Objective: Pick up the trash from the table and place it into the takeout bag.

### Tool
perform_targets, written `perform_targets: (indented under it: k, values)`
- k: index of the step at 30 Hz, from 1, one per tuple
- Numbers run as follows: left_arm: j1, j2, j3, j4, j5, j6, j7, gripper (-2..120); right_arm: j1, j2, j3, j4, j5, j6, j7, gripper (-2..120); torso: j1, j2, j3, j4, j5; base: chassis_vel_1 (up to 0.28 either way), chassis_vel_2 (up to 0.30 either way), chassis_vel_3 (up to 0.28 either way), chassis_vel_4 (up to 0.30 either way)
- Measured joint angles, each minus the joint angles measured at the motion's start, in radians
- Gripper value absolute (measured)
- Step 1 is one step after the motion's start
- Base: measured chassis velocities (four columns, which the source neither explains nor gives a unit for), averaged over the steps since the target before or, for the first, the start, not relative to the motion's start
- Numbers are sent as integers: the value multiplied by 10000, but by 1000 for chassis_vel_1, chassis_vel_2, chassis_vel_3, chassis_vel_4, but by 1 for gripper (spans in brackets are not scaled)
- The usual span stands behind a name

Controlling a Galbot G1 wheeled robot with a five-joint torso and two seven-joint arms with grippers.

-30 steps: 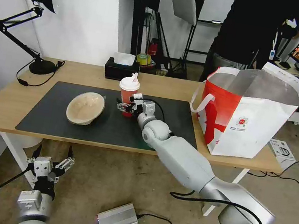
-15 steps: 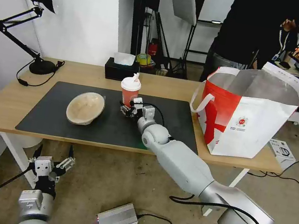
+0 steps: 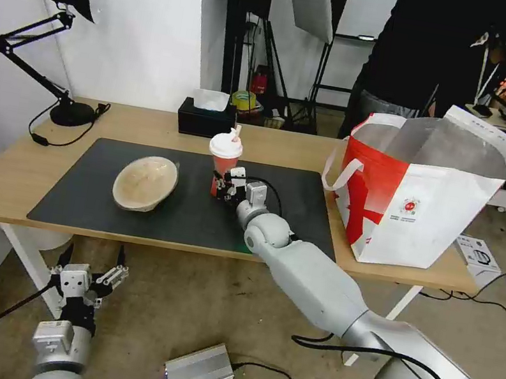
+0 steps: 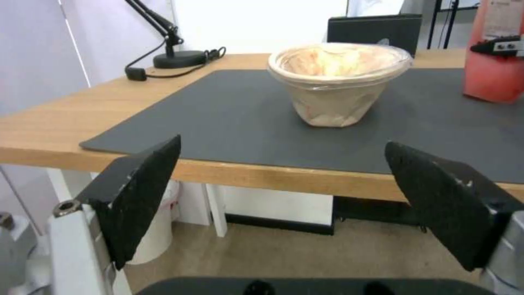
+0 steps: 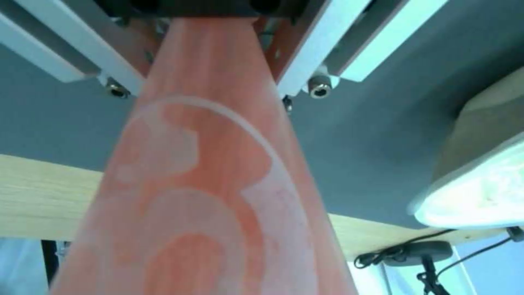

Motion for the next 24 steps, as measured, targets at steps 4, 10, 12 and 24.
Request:
perform_targets:
  k: [4, 10, 12, 24]
  values:
    - [8, 6, 2, 0, 5, -1, 0, 100, -6, -212, -18, 229, 44, -51, 78, 6, 0, 0, 1, -2, -2, 0, 0, 0, 0]
    - [22, 28, 11, -19, 7, -2, 0, 100, 88, -639, -70, 865, 165, -253, 253, 6, 0, -1, 1, -2, 0, 0, 0, 0, 0]
    - [23, 38, 13, -23, 9, -3, 0, 100, 168, -806, -87, 1161, 265, -374, 324, 6, 0, 0, 1, 0, 0, 0, 0, 0, 0]
    - [17, 188, -11, -192, -21, 13, 0, 100, 1120, -1961, -284, 2956, 1052, -1053, 791, 6, 1, 0, 1, 0, 1, 0, 0, 0, 0]
